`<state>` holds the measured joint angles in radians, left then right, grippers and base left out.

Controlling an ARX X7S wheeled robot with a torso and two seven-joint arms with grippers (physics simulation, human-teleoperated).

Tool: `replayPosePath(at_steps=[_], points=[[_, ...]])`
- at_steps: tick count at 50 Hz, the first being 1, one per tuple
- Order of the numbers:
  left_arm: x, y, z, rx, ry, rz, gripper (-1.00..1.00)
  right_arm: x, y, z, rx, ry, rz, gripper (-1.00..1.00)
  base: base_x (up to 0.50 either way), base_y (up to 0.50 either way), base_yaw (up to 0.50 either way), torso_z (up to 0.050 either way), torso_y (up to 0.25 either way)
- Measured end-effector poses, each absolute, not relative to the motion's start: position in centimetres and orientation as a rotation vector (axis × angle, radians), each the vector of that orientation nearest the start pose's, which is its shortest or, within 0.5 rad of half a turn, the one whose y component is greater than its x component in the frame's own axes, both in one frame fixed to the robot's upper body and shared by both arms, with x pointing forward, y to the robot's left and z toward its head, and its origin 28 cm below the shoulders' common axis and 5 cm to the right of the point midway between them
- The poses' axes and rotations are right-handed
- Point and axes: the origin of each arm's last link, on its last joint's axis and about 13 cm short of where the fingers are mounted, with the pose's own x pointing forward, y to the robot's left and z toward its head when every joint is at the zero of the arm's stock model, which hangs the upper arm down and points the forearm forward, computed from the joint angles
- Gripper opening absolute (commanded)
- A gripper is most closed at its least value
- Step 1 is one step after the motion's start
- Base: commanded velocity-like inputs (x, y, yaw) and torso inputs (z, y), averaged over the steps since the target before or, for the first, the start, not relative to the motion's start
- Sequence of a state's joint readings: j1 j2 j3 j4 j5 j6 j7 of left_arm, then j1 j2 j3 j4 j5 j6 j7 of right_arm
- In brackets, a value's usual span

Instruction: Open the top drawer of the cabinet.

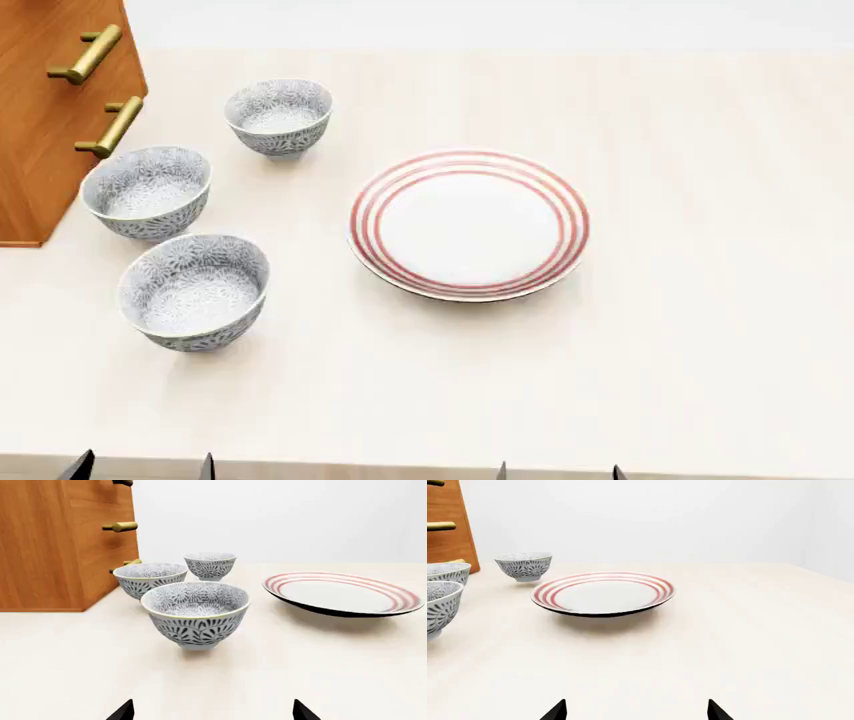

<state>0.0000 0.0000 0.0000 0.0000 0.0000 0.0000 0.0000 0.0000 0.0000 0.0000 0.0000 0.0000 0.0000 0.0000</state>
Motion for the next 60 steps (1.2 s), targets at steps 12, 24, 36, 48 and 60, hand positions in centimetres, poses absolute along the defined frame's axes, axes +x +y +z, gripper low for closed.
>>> replayPosePath(at_steps=[12, 24, 36, 48, 60], points=[[21.06, 20.55, 1.30, -0.001, -0.001, 0.003, 1.00, 21.05, -9.63, 1.29, 0.004, -0.001, -0.004, 1.00, 0.00, 0.00, 0.00, 0.000, 0.000], [21.07, 20.48, 1.30, 0.000, -0.001, 0.006, 1.00, 21.10, -9.63, 1.30, -0.008, 0.003, -0.003, 1.00, 0.00, 0.34, 0.00, 0.000, 0.000], [21.10, 20.52, 1.30, 0.005, 0.001, 0.008, 1.00, 21.14, -9.52, 1.26, -0.012, 0.007, 0.003, 1.00, 0.00, 0.50, 0.00, 0.000, 0.000], [21.13, 20.61, 1.27, 0.014, 0.005, 0.012, 1.00, 21.16, -9.42, 1.23, -0.006, 0.011, 0.004, 1.00, 0.00, 0.25, 0.00, 0.004, 0.002], [21.14, 20.53, 1.19, 0.025, 0.013, 0.014, 1.00, 21.14, -9.52, 1.21, 0.001, 0.009, -0.004, 1.00, 0.00, 0.00, 0.00, 0.050, 0.036]])
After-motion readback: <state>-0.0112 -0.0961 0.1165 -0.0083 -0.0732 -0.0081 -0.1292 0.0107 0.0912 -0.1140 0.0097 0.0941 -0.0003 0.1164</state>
